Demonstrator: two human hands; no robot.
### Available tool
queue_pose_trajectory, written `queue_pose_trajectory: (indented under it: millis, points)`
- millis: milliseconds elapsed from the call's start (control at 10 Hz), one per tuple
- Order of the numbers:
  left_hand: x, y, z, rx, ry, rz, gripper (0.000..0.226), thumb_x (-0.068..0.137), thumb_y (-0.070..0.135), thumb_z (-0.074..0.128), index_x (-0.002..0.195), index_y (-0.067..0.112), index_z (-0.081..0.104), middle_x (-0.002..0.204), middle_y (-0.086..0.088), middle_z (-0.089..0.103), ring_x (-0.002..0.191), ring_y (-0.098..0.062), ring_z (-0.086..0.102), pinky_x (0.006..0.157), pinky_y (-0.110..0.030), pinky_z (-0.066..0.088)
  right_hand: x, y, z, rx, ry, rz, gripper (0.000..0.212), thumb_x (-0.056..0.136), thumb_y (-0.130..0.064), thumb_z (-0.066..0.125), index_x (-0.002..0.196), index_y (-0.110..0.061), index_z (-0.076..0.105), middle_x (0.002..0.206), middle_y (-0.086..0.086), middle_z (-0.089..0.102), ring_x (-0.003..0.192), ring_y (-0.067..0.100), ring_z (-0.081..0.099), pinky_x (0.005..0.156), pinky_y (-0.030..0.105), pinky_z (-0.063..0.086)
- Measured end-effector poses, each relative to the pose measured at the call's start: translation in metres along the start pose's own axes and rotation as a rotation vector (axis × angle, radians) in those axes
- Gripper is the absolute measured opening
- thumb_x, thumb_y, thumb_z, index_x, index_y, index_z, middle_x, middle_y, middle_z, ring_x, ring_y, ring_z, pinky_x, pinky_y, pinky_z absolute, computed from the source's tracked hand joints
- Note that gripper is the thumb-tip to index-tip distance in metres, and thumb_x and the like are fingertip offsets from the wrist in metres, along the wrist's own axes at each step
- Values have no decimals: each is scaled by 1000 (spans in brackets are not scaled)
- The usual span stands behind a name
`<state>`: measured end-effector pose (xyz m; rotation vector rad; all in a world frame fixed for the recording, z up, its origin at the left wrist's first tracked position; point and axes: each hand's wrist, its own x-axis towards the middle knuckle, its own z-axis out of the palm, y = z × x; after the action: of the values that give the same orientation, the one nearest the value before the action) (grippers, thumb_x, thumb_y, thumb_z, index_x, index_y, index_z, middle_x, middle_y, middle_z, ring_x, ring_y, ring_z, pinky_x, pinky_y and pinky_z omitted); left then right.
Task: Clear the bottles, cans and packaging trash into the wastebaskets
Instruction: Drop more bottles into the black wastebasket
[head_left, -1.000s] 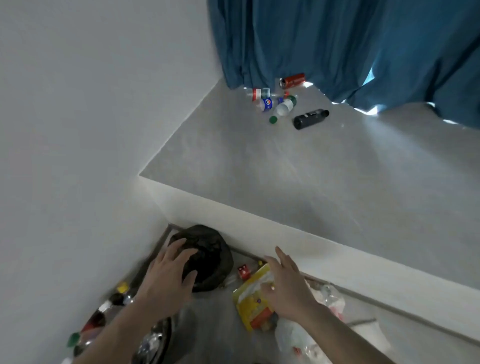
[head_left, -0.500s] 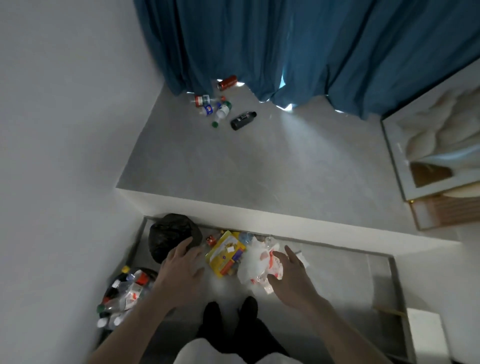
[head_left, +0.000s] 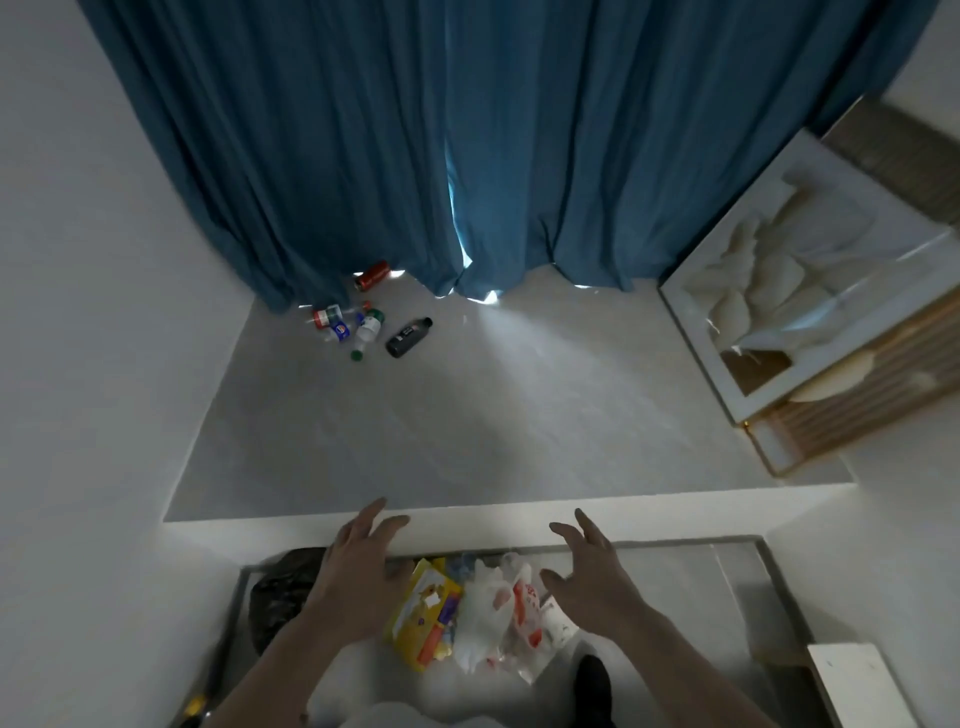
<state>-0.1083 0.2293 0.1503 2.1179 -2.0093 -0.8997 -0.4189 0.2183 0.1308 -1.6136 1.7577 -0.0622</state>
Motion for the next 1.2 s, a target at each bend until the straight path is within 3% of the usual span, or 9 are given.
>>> queue_pose_trajectory:
  millis: [100, 400, 700, 1200]
  points:
    - [22, 40, 5, 7, 40, -22, 57, 98, 44, 55, 151, 37, 35, 167, 10, 9, 150, -22, 21, 122, -41, 26, 19, 26, -38, -32, -17, -43, 70, 94, -44, 61, 155, -33, 30, 169, -5, -2, 155, 21, 7, 122, 42, 27]
    - [53, 142, 13, 26, 190, -164, 68, 99, 51, 51, 158, 42, 18, 169, 9, -11, 156, -23, -5, 126, -43, 9, 93, 76, -149, -328, -143, -168, 77, 97, -45, 55, 160, -34, 14, 169, -4, -16, 156, 30, -9, 126, 52, 9]
    - [52, 121, -2, 85, 213, -334, 75, 97, 53, 51, 159, 42, 11, 166, 7, -23, 156, -25, -14, 126, -49, 2, 143, 43, -186, -423, -153, -282, 77, 99, -46, 52, 161, -33, 7, 167, -2, -21, 156, 31, -12, 125, 54, 5]
    - [162, 79, -66, 175, 136, -232, 77, 98, 54, 49, 160, 41, 6, 166, 4, -26, 155, -26, -17, 126, -48, 0, 216, -12, -204, -439, -89, -230, 76, 99, -45, 52, 162, -32, 10, 168, -2, -20, 156, 31, -12, 125, 55, 8]
